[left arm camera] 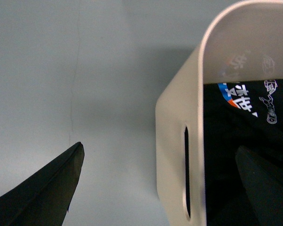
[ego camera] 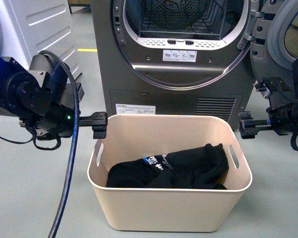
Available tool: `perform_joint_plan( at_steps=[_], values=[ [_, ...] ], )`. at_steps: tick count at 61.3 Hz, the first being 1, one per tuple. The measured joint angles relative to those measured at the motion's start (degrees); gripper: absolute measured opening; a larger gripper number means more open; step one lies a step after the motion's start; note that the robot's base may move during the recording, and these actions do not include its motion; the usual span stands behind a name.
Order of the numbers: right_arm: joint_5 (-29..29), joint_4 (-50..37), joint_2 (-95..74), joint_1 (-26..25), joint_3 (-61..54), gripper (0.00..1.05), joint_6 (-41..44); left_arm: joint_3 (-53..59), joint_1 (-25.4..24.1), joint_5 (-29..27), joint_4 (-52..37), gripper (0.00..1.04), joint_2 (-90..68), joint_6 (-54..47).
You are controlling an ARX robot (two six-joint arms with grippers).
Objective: Move hamper under clothes hanger
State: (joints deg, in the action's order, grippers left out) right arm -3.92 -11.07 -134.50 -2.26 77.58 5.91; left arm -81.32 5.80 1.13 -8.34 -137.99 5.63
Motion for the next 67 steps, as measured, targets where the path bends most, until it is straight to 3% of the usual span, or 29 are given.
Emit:
perform_joint_plan(
  at_steps=[12, 67],
  values=[
    [0.2, -0.4, -0.2, 0.0, -1.1, 0.97, 0.0, 0.7, 1.6, 0.2, 0.1, 0.98, 0.0, 0.4],
    [-0.7, -1.7, -5.2, 0.0, -2.0, 0.97, 0.4, -1.6, -0.5, -0.2, 1.3, 0.98, -5.0, -1.2]
  ],
)
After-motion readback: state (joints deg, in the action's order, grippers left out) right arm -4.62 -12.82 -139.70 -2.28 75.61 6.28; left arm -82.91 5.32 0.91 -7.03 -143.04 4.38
